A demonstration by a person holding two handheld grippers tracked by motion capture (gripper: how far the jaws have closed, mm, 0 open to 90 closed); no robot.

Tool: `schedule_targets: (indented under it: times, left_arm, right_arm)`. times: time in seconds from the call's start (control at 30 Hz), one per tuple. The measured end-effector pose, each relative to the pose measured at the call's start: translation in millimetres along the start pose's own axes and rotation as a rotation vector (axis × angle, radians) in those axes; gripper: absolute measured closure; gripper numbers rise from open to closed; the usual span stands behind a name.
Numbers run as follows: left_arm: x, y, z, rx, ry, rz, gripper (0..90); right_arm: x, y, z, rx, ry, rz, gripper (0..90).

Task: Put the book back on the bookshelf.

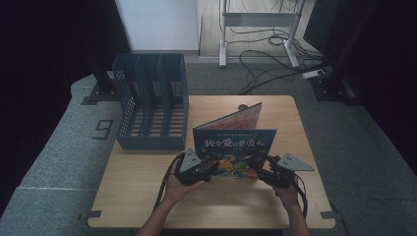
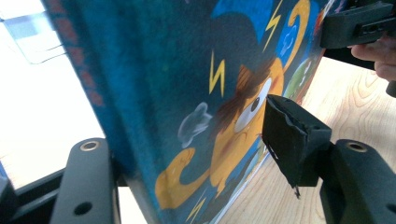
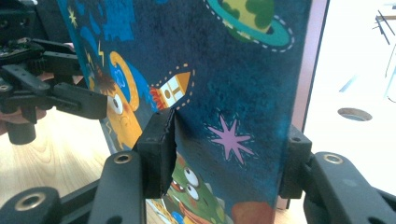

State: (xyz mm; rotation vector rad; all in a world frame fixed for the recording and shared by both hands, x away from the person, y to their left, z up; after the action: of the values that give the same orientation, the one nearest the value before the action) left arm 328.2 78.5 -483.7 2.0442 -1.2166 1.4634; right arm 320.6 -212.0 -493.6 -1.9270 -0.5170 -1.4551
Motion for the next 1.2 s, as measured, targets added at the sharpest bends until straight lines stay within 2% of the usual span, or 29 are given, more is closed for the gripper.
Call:
schedule_targets:
  times: [0.17,0.23,0.27,0.3,0.7,0.97,1.2]
  left_arm:
    - [0.1,-0.3,0.0,-0.001,0.001,-0.002,36.9]
    - [0.3,-0.2,-0.1,-0.001,-0.001,0.0,37.1]
    - [0.6,0.2,-0.1,-0.003,0.0,-0.002,37.2]
    - [0.6,0.2,-0.1,-0.003,0.0,-0.002,37.2]
    - [3.6,5.9,-2.2,-0.01,0.021,0.017,39.1]
    - [5.6,5.2,-3.7,-0.023,0.037,0.0,41.8]
    - [12.3,10.0,-7.6,-0.023,0.068,0.021,43.0]
  right_arm:
    - [0.8,1.2,-1.3,-0.02,0.022,0.017,46.5]
    - [1.9,3.7,-4.3,-0.033,0.053,0.041,47.8]
    - [2.5,7.0,-7.3,-0.024,0.072,0.071,48.0]
    - [2.3,8.2,-8.1,-0.027,0.075,0.076,48.0]
    - [-0.3,10.0,-4.4,-0.091,0.076,0.095,48.9]
    - [-0.4,11.0,-4.7,-0.085,0.071,0.102,49.8]
    - [-0.7,12.4,-4.7,-0.104,0.066,0.106,48.5]
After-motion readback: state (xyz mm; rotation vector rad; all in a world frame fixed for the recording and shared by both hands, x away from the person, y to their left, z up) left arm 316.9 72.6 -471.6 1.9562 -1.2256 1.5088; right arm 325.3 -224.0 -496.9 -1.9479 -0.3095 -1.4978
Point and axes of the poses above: each handheld gripper's, and its own axes: z roughly forward along the jaws, x roughly out of its top, y roughly to its right, the point moved 2 cm from there along z, roughly forward along the jaws, and after that the axes turned 10 degrees about z, right-handed, at the moved point
